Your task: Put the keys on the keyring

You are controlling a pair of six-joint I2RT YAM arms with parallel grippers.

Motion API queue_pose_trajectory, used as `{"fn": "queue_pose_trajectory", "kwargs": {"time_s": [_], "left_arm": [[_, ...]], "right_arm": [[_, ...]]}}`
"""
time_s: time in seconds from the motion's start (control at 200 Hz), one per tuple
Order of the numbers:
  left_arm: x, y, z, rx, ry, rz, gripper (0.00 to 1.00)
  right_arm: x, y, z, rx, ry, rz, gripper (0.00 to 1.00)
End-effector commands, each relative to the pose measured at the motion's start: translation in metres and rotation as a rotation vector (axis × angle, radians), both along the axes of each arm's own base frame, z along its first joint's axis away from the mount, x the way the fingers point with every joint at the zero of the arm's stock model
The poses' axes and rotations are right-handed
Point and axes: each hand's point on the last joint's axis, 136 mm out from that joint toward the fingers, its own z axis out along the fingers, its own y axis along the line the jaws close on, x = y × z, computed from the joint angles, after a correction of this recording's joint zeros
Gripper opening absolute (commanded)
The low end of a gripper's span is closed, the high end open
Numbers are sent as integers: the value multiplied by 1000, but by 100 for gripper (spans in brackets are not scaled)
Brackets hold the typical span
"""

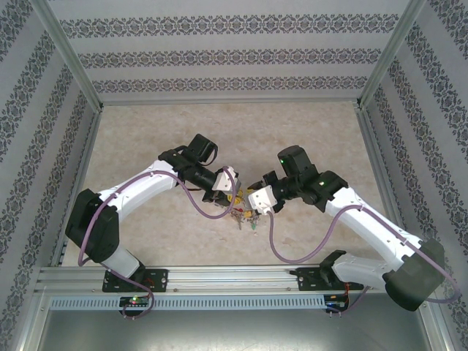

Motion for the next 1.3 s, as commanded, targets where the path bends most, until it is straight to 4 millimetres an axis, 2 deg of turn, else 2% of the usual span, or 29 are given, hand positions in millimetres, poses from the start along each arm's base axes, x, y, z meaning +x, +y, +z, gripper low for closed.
{"fn": "queue_pose_trajectory", "kwargs": {"time_s": [0.0, 0.195, 0.35, 0.59, 0.749, 0.779, 0.869, 0.899, 0.969, 1.129, 1.294], "left_arm": [[-7, -8, 14, -49, 36, -40, 0], [-7, -7, 15, -48, 31, -37, 0], [-6, -4, 20, -56, -43, -21, 0], [-4, -2, 20, -53, -79, -24, 0], [0, -4, 24, -62, -64, -28, 0], [1, -4, 27, -67, -64, -23, 6], [3, -1, 32, -75, -80, -16, 35], [4, 0, 35, -78, -87, -11, 40], [5, 5, 40, -86, -93, 2, 43], [5, 18, 56, -119, -112, 69, 41], [-3, 28, 67, -143, -132, 127, 44]], "right_arm": [[-6, 1, 8, 0, -30, 28, 16], [-9, -1, 7, 6, -37, 24, 0], [-12, -2, 18, 75, 15, 16, 0], [-16, -8, 63, 279, 168, 10, 0], [-21, -6, 70, 316, 278, 11, 0], [-21, -6, 69, 315, 304, -1, 0], [-16, -7, 66, 307, 357, -64, 0], [-16, -7, 65, 301, 364, -78, 0], [-10, -9, 65, 298, 377, -135, 0], [-1, -14, 63, 295, 427, -258, 0], [10, -16, 59, 309, 480, -365, 0]]}}
